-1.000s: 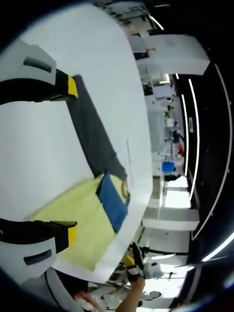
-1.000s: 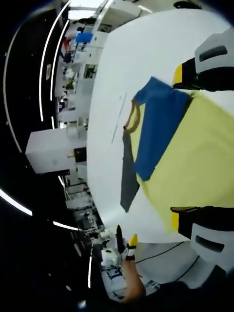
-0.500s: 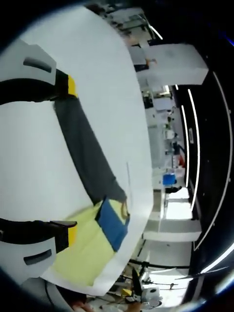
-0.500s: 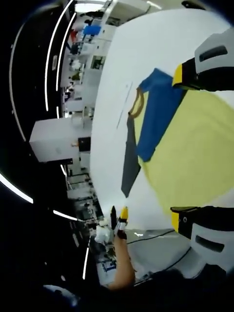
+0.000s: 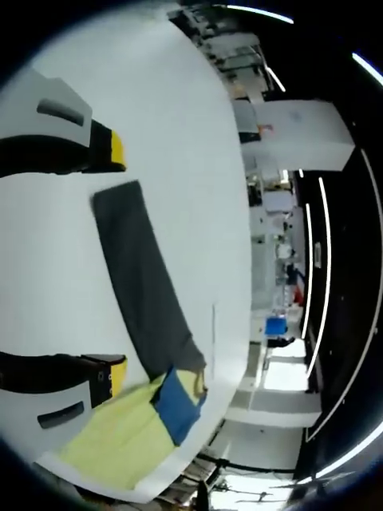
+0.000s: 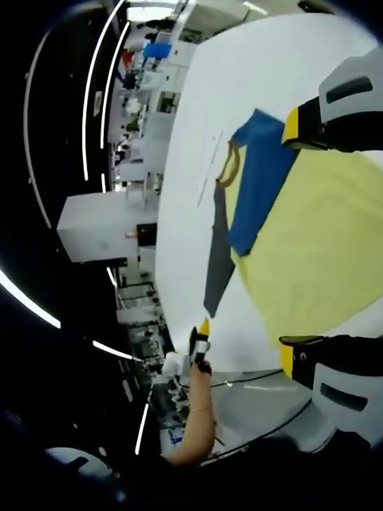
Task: Fold the garment on the visible template until the final outline fits inside the template.
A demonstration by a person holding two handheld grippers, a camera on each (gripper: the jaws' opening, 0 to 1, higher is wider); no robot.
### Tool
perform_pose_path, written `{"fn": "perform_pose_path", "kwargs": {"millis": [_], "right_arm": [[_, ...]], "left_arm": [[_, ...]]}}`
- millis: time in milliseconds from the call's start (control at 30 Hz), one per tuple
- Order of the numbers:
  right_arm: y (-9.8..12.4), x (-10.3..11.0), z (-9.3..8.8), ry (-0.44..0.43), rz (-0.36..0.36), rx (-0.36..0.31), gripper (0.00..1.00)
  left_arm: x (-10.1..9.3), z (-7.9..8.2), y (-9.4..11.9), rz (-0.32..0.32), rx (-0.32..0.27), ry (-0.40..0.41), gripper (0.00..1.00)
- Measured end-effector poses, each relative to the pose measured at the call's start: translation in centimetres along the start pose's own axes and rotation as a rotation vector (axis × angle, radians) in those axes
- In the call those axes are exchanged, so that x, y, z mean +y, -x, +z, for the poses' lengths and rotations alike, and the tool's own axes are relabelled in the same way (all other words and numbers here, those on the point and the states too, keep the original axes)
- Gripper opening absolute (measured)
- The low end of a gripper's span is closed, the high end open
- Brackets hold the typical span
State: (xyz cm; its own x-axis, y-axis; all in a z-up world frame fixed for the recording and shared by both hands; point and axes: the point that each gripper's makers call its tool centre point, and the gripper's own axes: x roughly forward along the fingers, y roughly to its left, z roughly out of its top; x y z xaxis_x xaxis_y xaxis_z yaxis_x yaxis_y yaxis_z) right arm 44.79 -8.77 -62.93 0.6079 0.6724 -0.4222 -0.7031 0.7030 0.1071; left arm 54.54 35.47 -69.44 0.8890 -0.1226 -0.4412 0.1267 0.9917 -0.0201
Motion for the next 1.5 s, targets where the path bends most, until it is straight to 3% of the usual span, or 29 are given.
{"fn": "perform_pose_path", "kwargs": {"millis": [133,200,367,433,500,867,1033,1067,1400,1500], "right_arm": [[-0.1,-0.5,-0.4,-0.017,-0.017,0.006,0.94],[-0.2,-0.5,-0.4,-0.018,-0.024,0.012,0.92],[-0.4,-0.5,-0.1,-0.028,-0.029,-0.002,0.91],[-0.3,-0.5,0.0,-0.023,-0.034,-0.005,0.91],[-0.3,-0.6,0.0,-0.025,-0.040,-0.007,0.91],[-0.1,-0.8,-0.7,-0.042,-0.058,0.007,0.89],[-0.3,-0.8,-0.9,-0.041,-0.061,0.016,0.89],[-0.3,-0.8,-1.0,-0.041,-0.063,0.020,0.88],[-0.4,-1.1,-1.8,-0.010,-0.078,0.053,0.88],[-0.2,-1.2,-2.1,-0.016,-0.083,0.060,0.88]], "left_arm": [[1.5,0.0,-0.7,0.044,-0.019,0.049,0.74],[2.1,-0.2,-1.1,0.061,-0.020,0.070,0.72],[3.8,-1.9,-2.0,0.130,0.028,0.091,0.59],[4.8,-2.4,-2.2,0.182,0.043,0.066,0.47],[4.8,-2.6,-2.6,0.176,0.058,0.060,0.40],[5.5,-4.6,-3.2,0.237,0.103,0.113,0.32],[5.7,-5.3,-3.0,0.255,0.095,0.149,0.25],[5.7,-5.1,-3.0,0.256,0.075,0.170,0.24],[5.9,-5.1,-3.1,0.315,0.094,0.170,0.11],[6.1,-5.2,-3.0,0.356,0.089,0.227,0.10]]}}
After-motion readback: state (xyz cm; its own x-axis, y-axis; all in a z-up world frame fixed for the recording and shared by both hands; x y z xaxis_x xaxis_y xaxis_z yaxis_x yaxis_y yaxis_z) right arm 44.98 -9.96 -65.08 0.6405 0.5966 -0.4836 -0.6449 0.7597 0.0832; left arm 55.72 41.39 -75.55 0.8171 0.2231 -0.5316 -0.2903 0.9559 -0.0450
